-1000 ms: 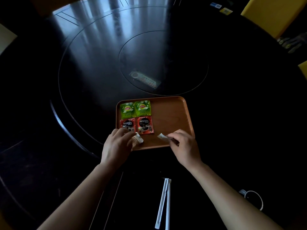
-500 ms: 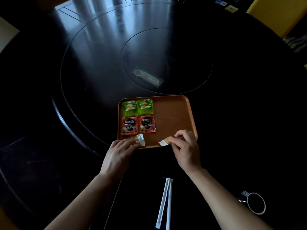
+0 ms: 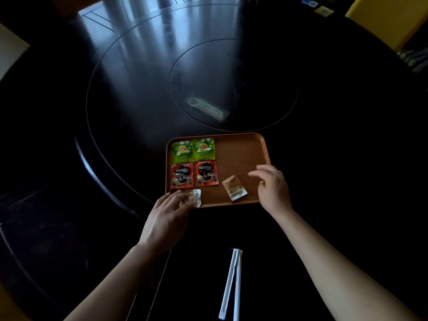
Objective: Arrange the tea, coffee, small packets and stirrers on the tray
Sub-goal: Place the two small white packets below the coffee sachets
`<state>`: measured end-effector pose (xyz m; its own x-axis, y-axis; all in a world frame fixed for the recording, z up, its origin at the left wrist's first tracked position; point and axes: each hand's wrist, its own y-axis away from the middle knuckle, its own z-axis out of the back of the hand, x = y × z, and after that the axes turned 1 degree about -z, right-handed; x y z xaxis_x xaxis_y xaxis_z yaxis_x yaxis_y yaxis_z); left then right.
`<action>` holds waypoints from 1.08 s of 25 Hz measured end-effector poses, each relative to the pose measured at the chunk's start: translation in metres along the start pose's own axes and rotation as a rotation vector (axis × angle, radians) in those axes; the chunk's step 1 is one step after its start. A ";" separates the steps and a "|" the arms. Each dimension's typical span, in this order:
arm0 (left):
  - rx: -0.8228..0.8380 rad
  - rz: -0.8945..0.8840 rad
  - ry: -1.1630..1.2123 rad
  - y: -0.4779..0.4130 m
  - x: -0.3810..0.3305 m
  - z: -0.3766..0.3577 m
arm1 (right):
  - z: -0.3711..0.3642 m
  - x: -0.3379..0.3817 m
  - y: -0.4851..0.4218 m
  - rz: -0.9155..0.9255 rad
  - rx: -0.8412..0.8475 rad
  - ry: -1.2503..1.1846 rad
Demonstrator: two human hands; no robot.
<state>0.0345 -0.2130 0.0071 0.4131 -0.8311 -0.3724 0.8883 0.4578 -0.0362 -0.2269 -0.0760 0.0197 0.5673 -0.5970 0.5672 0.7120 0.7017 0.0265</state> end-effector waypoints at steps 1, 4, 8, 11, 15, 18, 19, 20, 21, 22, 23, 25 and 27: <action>-0.007 0.001 0.001 0.001 0.000 -0.001 | 0.001 -0.003 0.002 -0.012 -0.055 0.033; -0.015 0.021 0.009 0.001 0.000 -0.002 | -0.010 0.011 0.016 0.030 0.019 0.141; 0.006 0.041 0.010 0.000 -0.002 -0.003 | -0.028 0.031 0.015 0.041 0.100 0.317; 0.019 0.036 -0.018 0.003 -0.001 -0.004 | -0.027 0.029 0.018 0.072 0.086 0.298; 0.018 0.035 -0.017 0.004 -0.003 -0.005 | -0.032 0.034 0.029 0.145 0.116 0.214; 0.005 0.020 -0.041 0.005 -0.002 -0.006 | -0.039 0.044 0.038 0.227 0.159 0.158; -0.002 0.014 -0.047 0.006 -0.001 -0.007 | -0.040 0.043 0.041 0.221 0.139 0.139; -0.006 0.011 -0.050 0.006 0.000 -0.008 | -0.041 0.040 0.043 0.205 0.103 0.130; -0.007 0.011 -0.053 0.006 0.000 -0.008 | -0.041 0.037 0.045 0.183 0.064 0.137; -0.008 0.013 -0.057 0.006 0.000 -0.009 | -0.041 0.035 0.047 0.155 0.038 0.162; -0.014 0.012 -0.064 0.006 -0.001 -0.010 | -0.042 0.035 0.048 0.131 0.022 0.188; -0.028 0.004 -0.083 0.005 -0.002 -0.010 | -0.047 0.039 0.048 0.135 0.012 0.229; -0.022 0.008 -0.095 0.005 -0.003 -0.010 | -0.052 0.047 0.048 0.175 0.023 0.246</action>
<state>0.0358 -0.2052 -0.0015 0.4383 -0.8532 -0.2827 0.8807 0.4705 -0.0544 -0.1448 -0.0909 0.0048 0.7657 -0.5409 0.3480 0.5868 0.8090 -0.0339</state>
